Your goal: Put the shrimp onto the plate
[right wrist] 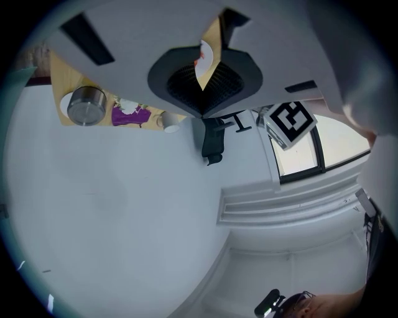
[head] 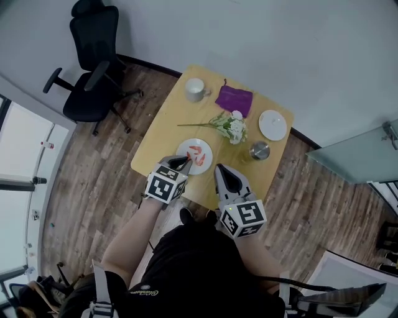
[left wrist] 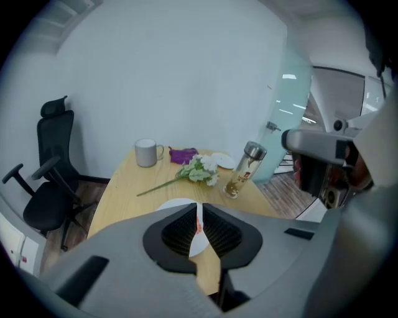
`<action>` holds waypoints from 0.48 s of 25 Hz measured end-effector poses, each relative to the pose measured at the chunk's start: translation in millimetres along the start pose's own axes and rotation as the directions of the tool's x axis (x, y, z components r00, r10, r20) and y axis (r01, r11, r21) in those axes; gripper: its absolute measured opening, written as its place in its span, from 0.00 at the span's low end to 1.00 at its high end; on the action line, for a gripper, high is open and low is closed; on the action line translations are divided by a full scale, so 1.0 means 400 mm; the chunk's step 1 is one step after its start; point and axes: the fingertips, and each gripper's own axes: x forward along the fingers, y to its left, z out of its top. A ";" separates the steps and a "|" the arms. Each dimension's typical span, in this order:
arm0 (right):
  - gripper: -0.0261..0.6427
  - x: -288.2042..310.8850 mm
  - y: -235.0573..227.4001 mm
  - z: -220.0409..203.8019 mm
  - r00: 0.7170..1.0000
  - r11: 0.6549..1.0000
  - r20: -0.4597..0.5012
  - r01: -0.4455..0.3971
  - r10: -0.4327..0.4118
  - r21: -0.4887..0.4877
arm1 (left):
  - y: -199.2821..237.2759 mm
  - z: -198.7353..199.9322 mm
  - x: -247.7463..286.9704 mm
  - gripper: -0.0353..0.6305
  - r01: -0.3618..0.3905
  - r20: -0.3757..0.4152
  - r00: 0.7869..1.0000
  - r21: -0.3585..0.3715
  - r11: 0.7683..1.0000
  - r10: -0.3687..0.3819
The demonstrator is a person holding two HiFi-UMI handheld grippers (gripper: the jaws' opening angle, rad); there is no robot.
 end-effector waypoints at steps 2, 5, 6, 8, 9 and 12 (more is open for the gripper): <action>0.04 0.002 0.008 0.006 1.000 1.000 0.002 -0.006 0.006 -0.007 | -0.012 0.030 -0.039 0.09 -0.009 0.060 0.998 -0.011 1.000 0.010; 0.04 0.000 0.022 0.013 1.000 1.000 0.007 -0.018 0.018 -0.017 | -0.027 0.066 -0.094 0.07 -0.028 0.142 0.989 -0.020 0.999 0.030; 0.04 -0.001 0.027 0.015 1.000 1.000 0.009 -0.023 0.023 -0.020 | -0.029 0.074 -0.110 0.07 -0.031 0.166 0.986 -0.023 0.999 0.034; 0.04 -0.003 0.037 0.020 0.999 0.999 0.011 -0.032 0.032 -0.028 | -0.033 0.087 -0.136 0.06 -0.027 0.205 0.978 -0.036 0.999 0.034; 0.04 -0.004 0.041 0.023 0.999 0.999 0.011 -0.036 0.036 -0.032 | -0.035 0.092 -0.147 0.06 -0.024 0.221 0.975 -0.042 0.999 0.033; 0.04 -0.007 0.052 0.028 0.999 0.998 0.012 -0.046 0.046 -0.044 | -0.045 0.110 -0.183 0.06 -0.041 0.285 0.957 -0.038 0.998 0.050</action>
